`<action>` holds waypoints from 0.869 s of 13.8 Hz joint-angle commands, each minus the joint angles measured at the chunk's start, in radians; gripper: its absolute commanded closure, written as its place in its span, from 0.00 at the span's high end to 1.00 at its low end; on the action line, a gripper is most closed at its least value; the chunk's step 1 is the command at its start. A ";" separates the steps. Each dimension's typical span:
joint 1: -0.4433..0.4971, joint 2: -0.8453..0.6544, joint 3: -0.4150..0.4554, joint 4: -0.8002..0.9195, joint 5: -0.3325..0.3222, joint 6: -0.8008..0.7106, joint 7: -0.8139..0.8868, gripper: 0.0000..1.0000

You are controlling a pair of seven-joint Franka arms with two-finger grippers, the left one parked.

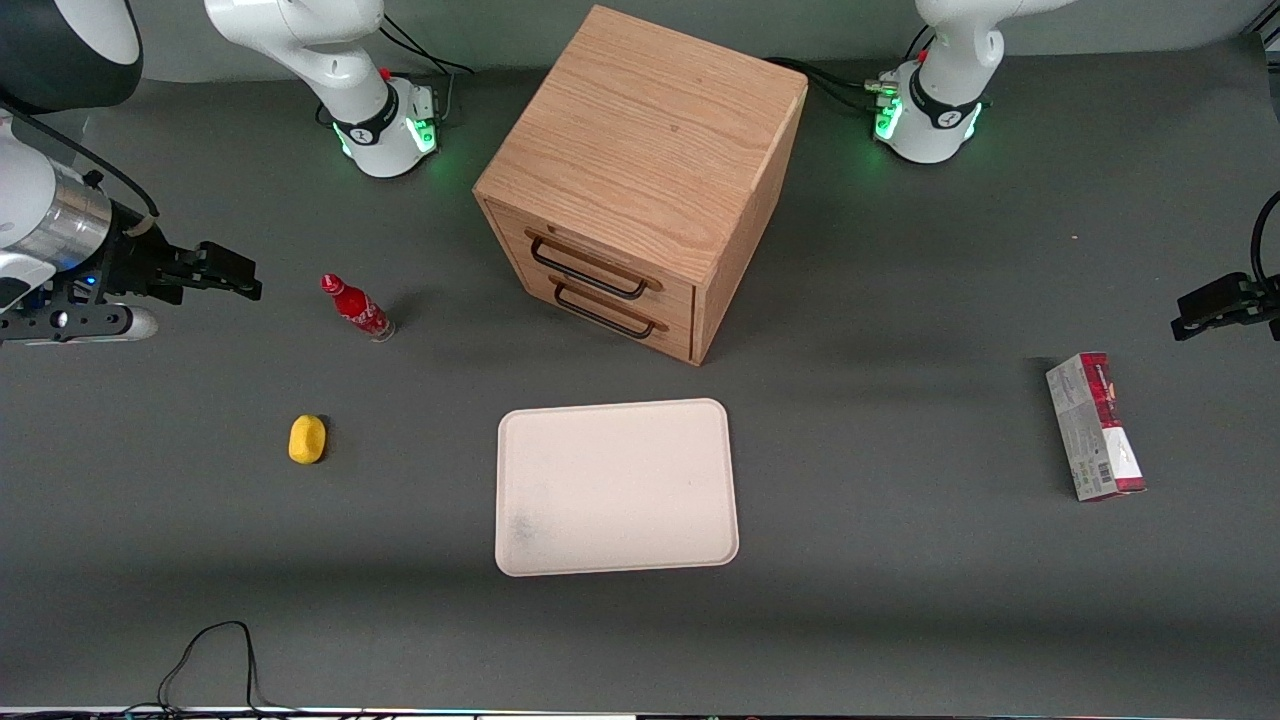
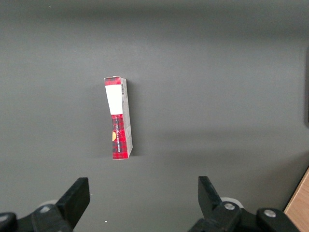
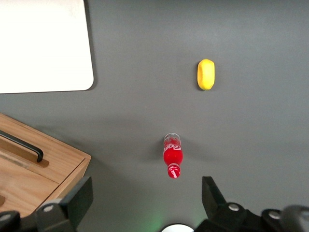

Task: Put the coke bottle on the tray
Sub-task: 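Move the open right gripper down over the red Coca-Cola bottle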

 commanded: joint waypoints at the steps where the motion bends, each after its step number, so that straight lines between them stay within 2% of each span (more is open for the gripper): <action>1: 0.033 -0.064 -0.004 -0.078 0.002 0.008 0.016 1.00; 7: 0.048 -0.236 -0.006 -0.286 0.003 0.060 0.020 1.00; 12: 0.047 -0.255 -0.021 -0.379 0.005 0.157 0.017 1.00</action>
